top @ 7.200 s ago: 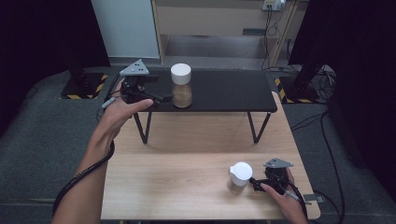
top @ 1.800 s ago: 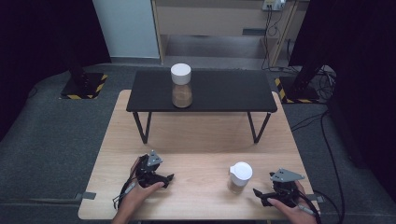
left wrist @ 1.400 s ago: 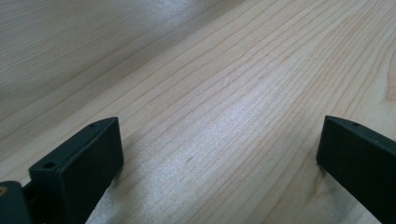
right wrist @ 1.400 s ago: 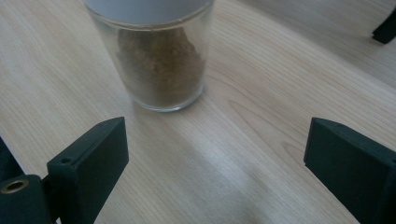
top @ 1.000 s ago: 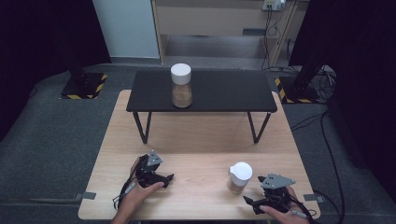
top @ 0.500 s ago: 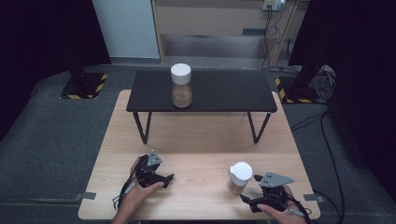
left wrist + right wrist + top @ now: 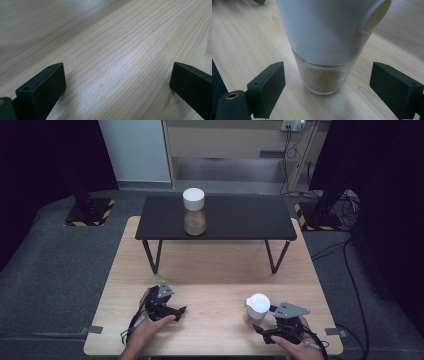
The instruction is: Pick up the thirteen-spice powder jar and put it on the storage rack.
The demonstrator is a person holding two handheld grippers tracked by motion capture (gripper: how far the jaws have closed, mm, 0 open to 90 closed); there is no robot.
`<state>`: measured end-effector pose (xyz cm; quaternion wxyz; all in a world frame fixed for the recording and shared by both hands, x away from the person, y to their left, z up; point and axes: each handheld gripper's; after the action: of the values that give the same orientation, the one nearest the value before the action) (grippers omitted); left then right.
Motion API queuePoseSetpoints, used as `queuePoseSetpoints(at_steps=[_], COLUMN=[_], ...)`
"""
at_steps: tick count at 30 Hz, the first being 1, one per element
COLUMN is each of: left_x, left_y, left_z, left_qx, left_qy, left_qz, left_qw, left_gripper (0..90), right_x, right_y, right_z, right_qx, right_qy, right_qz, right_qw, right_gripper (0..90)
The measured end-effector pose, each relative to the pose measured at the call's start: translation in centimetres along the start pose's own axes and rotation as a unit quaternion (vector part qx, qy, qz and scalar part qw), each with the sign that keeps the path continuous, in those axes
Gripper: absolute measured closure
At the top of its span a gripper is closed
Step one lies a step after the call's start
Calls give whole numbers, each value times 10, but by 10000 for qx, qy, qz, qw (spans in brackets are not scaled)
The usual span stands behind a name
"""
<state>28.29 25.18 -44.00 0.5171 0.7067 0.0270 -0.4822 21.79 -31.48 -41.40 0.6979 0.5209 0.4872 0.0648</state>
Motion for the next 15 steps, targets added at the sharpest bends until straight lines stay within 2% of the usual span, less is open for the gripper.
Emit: queuePoseSetpoints(at_steps=[15], left_x=[0], left_y=[0], left_z=[0], left_qx=[-1], left_qy=[0], left_qz=[1], left_qw=[10000], left_gripper=[0], right_x=[4], right_y=[1], right_z=[0], right_qx=[42], right_qy=[-34], right_qz=[87], right_qw=[9999], right_gripper=[187])
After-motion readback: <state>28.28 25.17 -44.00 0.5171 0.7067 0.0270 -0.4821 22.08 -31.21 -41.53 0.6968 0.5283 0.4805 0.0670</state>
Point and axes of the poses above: each handheld gripper's, and its own axes: x roughly forward along the jaws, y roughly out of its top, z roughly to its right
